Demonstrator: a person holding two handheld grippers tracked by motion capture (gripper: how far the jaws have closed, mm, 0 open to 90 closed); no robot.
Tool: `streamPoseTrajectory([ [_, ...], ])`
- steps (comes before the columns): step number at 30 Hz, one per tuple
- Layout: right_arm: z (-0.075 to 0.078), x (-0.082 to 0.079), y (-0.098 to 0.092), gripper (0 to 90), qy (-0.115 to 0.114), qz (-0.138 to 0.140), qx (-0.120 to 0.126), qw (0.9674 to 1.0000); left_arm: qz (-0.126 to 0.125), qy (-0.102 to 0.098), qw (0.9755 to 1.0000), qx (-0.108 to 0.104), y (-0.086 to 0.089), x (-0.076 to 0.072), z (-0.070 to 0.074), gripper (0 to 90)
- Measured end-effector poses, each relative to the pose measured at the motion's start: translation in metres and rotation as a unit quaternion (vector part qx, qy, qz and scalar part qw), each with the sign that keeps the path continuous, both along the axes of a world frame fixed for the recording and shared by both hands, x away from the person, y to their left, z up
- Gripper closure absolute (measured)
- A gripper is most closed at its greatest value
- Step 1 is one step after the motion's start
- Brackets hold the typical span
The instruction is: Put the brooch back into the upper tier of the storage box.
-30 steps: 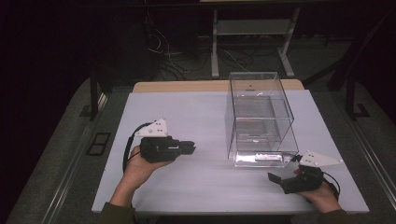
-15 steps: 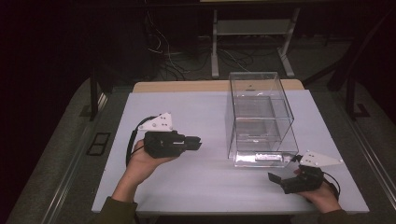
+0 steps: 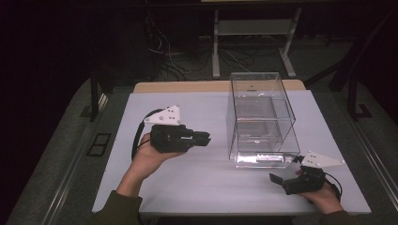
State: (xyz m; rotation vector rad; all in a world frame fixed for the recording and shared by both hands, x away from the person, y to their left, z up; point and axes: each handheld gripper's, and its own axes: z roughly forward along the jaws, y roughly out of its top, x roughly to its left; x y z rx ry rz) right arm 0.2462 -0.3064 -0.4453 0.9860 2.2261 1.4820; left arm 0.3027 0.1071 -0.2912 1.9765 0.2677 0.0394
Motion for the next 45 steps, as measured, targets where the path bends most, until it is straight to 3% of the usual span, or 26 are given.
streamPoseTrajectory([
  [16,0.0,0.0,0.0,0.4,0.001,0.0,0.001,1.0,-0.027,-0.02,0.9994,0.002,-0.022,0.005,0.023,78.8],
  [18,0.0,0.0,0.0,0.4,0.001,0.0,0.001,1.0,-0.026,-0.016,0.9995,-0.004,-0.027,0.005,0.024,78.8],
  [27,0.0,0.0,-0.001,0.4,0.001,-0.001,0.002,1.0,-0.043,-0.024,0.9987,0.009,-0.045,0.01,0.031,78.7],
  [29,0.0,0.0,-0.001,0.4,0.002,-0.001,0.003,1.0,-0.04,-0.019,0.999,0.002,-0.05,0.01,0.031,78.7],
  [30,0.0,0.0,-0.001,0.4,0.002,-0.001,0.003,1.0,-0.047,-0.024,0.9986,0.01,-0.05,0.012,0.031,78.7],
  [37,0.0,0.0,-0.001,0.4,0.002,-0.001,0.003,1.0,-0.057,-0.023,0.9981,0.013,-0.065,0.014,0.033,78.8],
  [45,0.0,-0.001,-0.001,0.4,0.002,-0.001,0.003,1.0,-0.069,-0.029,0.9967,0.032,-0.082,0.017,0.032,78.8],
])
